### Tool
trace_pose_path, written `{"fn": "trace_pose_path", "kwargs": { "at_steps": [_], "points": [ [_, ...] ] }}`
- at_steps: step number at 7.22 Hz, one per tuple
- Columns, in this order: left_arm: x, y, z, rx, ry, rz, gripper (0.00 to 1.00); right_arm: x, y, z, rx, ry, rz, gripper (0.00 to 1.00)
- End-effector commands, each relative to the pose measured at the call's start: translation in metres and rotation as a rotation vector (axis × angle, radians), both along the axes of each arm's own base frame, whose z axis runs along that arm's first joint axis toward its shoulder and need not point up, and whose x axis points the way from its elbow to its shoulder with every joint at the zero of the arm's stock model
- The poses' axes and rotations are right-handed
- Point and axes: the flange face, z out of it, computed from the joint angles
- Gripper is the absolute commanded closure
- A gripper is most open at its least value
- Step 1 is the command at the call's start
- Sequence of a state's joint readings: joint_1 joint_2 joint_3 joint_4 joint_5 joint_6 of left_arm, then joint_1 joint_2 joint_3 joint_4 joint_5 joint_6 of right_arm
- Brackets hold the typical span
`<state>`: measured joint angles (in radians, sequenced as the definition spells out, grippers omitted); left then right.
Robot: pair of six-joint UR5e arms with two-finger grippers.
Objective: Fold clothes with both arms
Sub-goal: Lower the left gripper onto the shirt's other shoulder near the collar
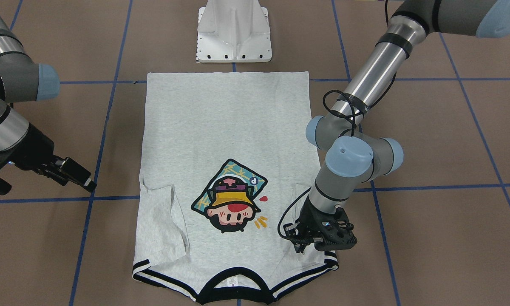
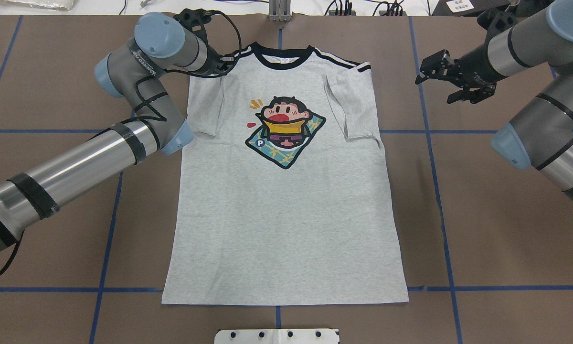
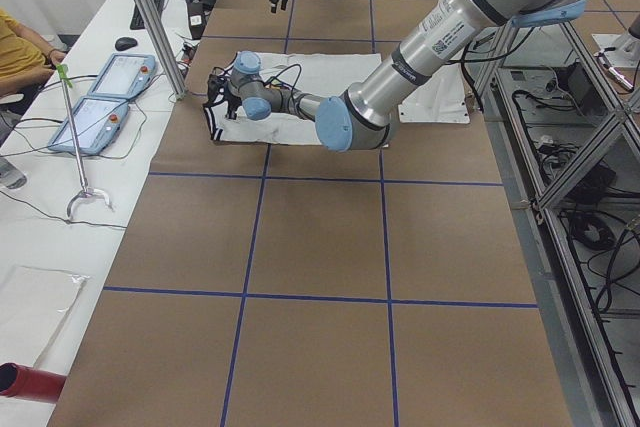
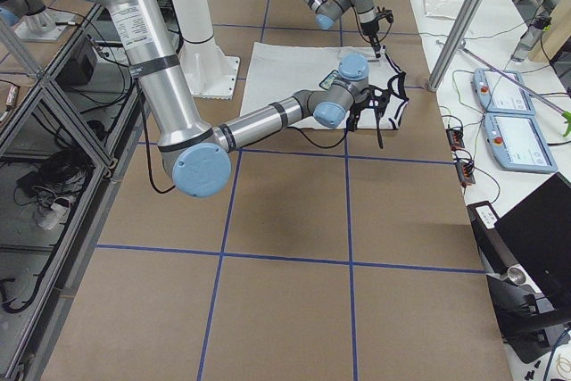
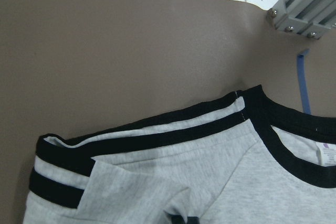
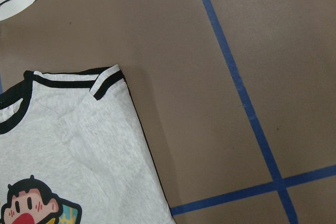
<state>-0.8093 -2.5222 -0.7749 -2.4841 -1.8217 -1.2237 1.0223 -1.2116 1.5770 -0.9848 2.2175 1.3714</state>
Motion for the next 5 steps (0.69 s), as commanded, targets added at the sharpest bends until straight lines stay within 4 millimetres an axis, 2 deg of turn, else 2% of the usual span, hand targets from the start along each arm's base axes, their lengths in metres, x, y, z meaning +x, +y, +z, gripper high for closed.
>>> {"fn": "trace_pose_path", "kwargs": {
  "at_steps": [1,2,3,4,5],
  "points": [
    [0.003,-0.004,0.023,0.013,-0.006,-0.021,0.98,0.000,0.000,-0.001,0.003,-0.001,0.000,0.00],
    [0.003,-0.006,0.030,0.011,-0.010,-0.024,0.97,0.000,0.001,-0.001,0.002,-0.002,-0.001,0.00],
    [0.004,-0.006,0.017,0.019,0.003,-0.018,0.36,0.001,0.002,-0.003,0.005,-0.002,0.005,0.00],
    [0.000,-0.004,-0.001,0.042,0.031,-0.015,0.28,0.002,0.003,-0.005,-0.001,-0.005,0.017,0.00],
    [-0.012,0.007,-0.011,0.056,0.074,0.013,0.27,0.003,0.009,-0.002,-0.003,-0.005,0.015,0.00]
  ]
}}
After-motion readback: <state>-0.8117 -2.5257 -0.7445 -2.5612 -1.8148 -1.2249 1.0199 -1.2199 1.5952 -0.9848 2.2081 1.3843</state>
